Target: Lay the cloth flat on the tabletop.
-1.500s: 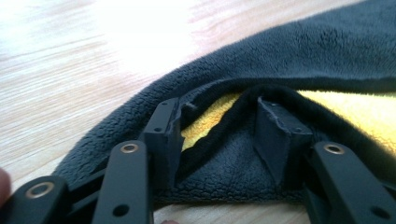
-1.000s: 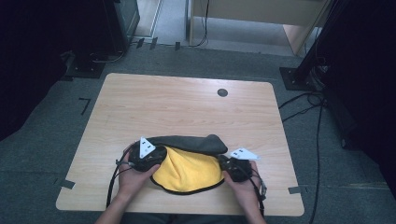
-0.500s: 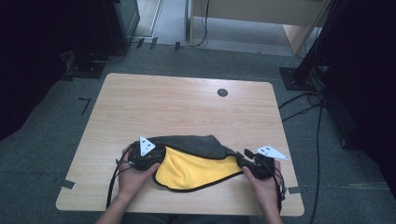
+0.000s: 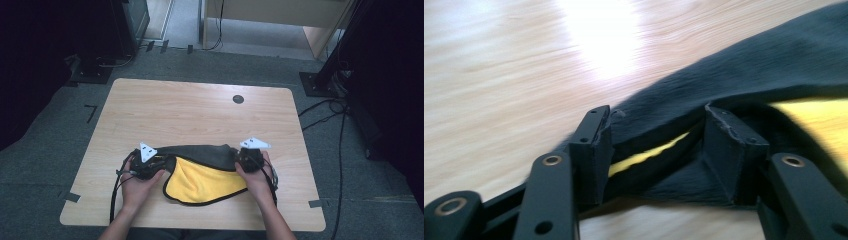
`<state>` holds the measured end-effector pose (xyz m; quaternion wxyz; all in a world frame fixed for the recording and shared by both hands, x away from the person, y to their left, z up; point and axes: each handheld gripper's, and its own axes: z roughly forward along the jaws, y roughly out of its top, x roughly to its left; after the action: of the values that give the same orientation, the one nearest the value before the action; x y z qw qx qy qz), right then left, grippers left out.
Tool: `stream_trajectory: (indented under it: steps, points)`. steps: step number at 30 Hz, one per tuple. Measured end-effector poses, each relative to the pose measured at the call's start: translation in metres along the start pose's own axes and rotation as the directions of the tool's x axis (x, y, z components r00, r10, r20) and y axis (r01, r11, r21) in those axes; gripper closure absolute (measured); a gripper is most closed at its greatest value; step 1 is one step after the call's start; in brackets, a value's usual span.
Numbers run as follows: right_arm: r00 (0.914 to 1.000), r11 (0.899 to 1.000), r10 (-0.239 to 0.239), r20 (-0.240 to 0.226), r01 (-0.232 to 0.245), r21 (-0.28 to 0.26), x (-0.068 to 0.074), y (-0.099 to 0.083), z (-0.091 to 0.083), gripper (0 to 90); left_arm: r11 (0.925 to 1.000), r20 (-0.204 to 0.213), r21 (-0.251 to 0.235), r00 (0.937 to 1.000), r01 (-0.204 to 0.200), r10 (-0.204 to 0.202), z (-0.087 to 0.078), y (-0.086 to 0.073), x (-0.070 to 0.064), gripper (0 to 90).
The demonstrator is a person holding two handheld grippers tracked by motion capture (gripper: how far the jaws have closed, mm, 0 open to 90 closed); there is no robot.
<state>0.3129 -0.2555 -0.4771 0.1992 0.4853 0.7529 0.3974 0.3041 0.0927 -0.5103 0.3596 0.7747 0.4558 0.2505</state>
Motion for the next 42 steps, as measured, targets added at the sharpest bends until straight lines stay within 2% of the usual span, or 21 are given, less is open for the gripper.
stream_trajectory:
  steps: [3,5,7,8,10,12,14,16,17,18,19,20,22,26,28,30,33,35,39,41,42]
  points:
    - [0.9954,0.999,0.032,0.091,-0.029,-0.041,-0.017,0.026,0.014,89.5,0.9997,-0.015,0.003,0.9996,0.025,-0.025,-0.004,-0.002,0.012,47.4]
    - [0.9958,0.996,0.073,0.055,-0.070,-0.057,-0.023,0.033,0.012,78.7,0.9989,-0.014,0.000,0.9988,0.046,-0.046,-0.007,-0.003,0.019,47.0]
    - [0.9964,0.995,0.082,-0.020,-0.083,-0.053,-0.023,0.033,0.004,68.6,0.9974,-0.013,-0.005,0.9973,0.073,-0.073,-0.011,-0.005,0.029,46.0]
    - [0.9963,0.997,0.069,-0.052,-0.071,-0.036,-0.021,0.028,0.000,65.6,0.9958,-0.013,-0.009,0.9958,0.091,-0.091,-0.012,-0.006,0.035,45.8]
    - [0.9969,1.000,0.030,-0.073,-0.030,-0.006,-0.016,0.014,-0.008,60.0,0.9916,-0.006,-0.016,0.9917,0.128,-0.128,-0.015,-0.006,0.046,45.7]
    - [0.9936,1.000,0.022,-0.111,-0.020,0.019,-0.012,-0.003,-0.017,55.2,0.9867,-0.001,-0.013,0.9867,0.162,-0.162,-0.017,-0.005,0.054,45.8]
    - [0.9906,0.999,0.017,-0.135,-0.013,0.031,-0.008,-0.013,-0.022,50.0,0.9851,0.009,0.014,0.9851,0.171,-0.172,-0.017,-0.004,0.061,45.5]
    - [0.9916,0.998,-0.016,-0.128,0.024,0.064,-0.001,-0.021,-0.021,50.1,0.9854,0.008,0.034,0.9859,0.167,-0.167,-0.016,-0.005,0.065,46.3]
    - [0.9922,0.995,-0.053,-0.113,0.063,0.083,0.003,-0.024,-0.017,51.8,0.9848,0.011,0.042,0.9856,0.168,-0.169,-0.015,-0.006,0.066,48.2]
    - [0.9930,0.989,-0.094,-0.072,0.101,0.104,0.009,-0.028,-0.010,69.4,0.9842,0.023,0.048,0.9849,0.170,-0.171,-0.015,-0.007,0.068,55.5]
    - [0.9930,0.989,-0.094,-0.072,0.101,0.104,0.009,-0.028,-0.010,69.4,0.9835,0.036,0.054,0.9840,0.173,-0.175,-0.015,-0.008,0.069,55.5]
    - [0.9930,0.989,-0.096,-0.069,0.103,0.108,0.010,-0.028,-0.007,75.3,0.9848,0.040,0.062,0.9855,0.162,-0.165,-0.015,-0.009,0.069,60.1]
    - [0.9949,0.993,-0.074,-0.069,0.080,0.084,0.010,-0.024,-0.002,83.1,0.9845,0.044,0.063,0.9850,0.164,-0.167,-0.015,-0.011,0.071,67.2]
    - [0.9981,1.000,-0.017,-0.059,0.018,0.008,0.005,0.001,0.009,86.0,0.9801,0.053,0.061,0.9800,0.189,-0.192,-0.015,-0.014,0.077,73.3]
    - [0.9986,0.998,0.025,-0.047,-0.027,-0.050,-0.003,0.021,0.020,86.1,0.9814,0.043,0.050,0.9813,0.186,-0.188,-0.015,-0.014,0.078,75.5]
    - [0.9952,0.990,0.098,-0.006,-0.098,-0.098,-0.016,0.042,0.034,83.5,0.9801,0.041,0.040,0.9797,0.195,-0.196,-0.014,-0.013,0.079,76.3]
    - [0.9739,0.966,0.215,0.072,-0.202,-0.162,-0.039,0.065,0.051,70.7,0.9774,0.018,0.023,0.9774,0.210,-0.211,-0.014,-0.013,0.081,71.7]
    - [0.9659,0.957,0.247,0.076,-0.232,-0.173,-0.047,0.073,0.053,62.5,0.9678,-0.004,0.003,0.9678,0.252,-0.252,-0.017,-0.014,0.084,62.9]
    - [0.9872,0.983,0.142,0.074,-0.131,-0.128,-0.042,0.071,0.045,60.0,0.9530,0.023,-0.035,0.9536,0.301,-0.300,-0.023,-0.014,0.093,58.1]
    - [0.9922,0.994,0.085,0.091,-0.078,-0.077,-0.038,0.063,0.046,56.5,0.9495,0.039,-0.027,0.9494,0.313,-0.312,-0.022,-0.013,0.095,57.3]
    - [0.9936,0.996,0.072,0.087,-0.068,-0.050,-0.037,0.060,0.047,55.2,0.9508,0.041,-0.017,0.9503,0.310,-0.309,-0.021,-0.013,0.095,57.1]
